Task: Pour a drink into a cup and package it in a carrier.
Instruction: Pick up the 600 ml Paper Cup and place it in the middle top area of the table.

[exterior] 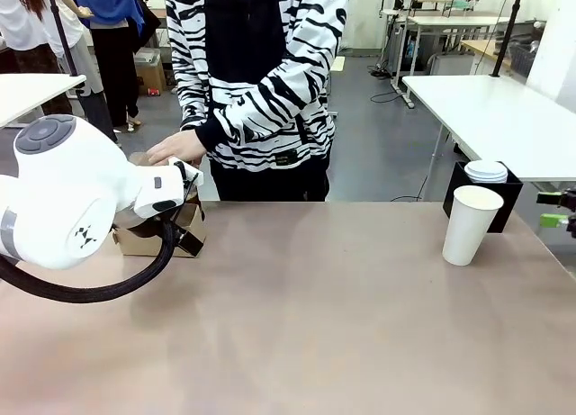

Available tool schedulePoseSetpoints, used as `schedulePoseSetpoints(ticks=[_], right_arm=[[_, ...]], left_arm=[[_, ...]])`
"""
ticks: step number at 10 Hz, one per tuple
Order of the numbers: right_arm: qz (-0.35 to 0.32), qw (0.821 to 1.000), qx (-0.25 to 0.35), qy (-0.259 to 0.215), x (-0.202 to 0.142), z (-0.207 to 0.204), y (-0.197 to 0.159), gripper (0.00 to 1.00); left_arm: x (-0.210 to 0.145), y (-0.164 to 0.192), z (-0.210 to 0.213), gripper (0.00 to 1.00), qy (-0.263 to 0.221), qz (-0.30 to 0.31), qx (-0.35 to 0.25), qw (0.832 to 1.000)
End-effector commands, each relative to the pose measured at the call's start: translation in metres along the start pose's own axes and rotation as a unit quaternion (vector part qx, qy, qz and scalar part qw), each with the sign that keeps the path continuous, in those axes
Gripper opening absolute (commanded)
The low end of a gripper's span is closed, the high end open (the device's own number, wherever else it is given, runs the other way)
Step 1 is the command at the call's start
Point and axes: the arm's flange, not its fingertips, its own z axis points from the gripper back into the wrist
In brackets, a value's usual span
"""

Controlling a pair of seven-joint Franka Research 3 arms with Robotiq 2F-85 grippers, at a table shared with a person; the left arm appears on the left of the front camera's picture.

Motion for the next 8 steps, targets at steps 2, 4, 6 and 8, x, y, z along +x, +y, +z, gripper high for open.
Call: schedulePoseSetpoints(ticks=[2,4,6,8], right_arm=[[0.030,0.998,0.012,-0.048,-0.024,-0.024,-0.009,1.00],[0.047,0.996,0.012,-0.068,-0.037,-0.038,-0.008,1.00],[0.018,0.998,0.019,-0.061,-0.036,-0.045,-0.007,1.00],[0.027,0.998,0.016,-0.057,-0.038,-0.041,-0.004,1.00]], left_arm=[[0.000,0.000,0.000,1.00,-0.001,0.000,-0.001,1.000],[0.000,0.000,0.000,1.00,-0.001,0.000,-0.001,1.000],[0.000,0.000,0.000,1.00,-0.001,0.000,-0.001,1.000],[0.000,0.000,0.000,1.00,-0.001,0.000,-0.001,1.000]])
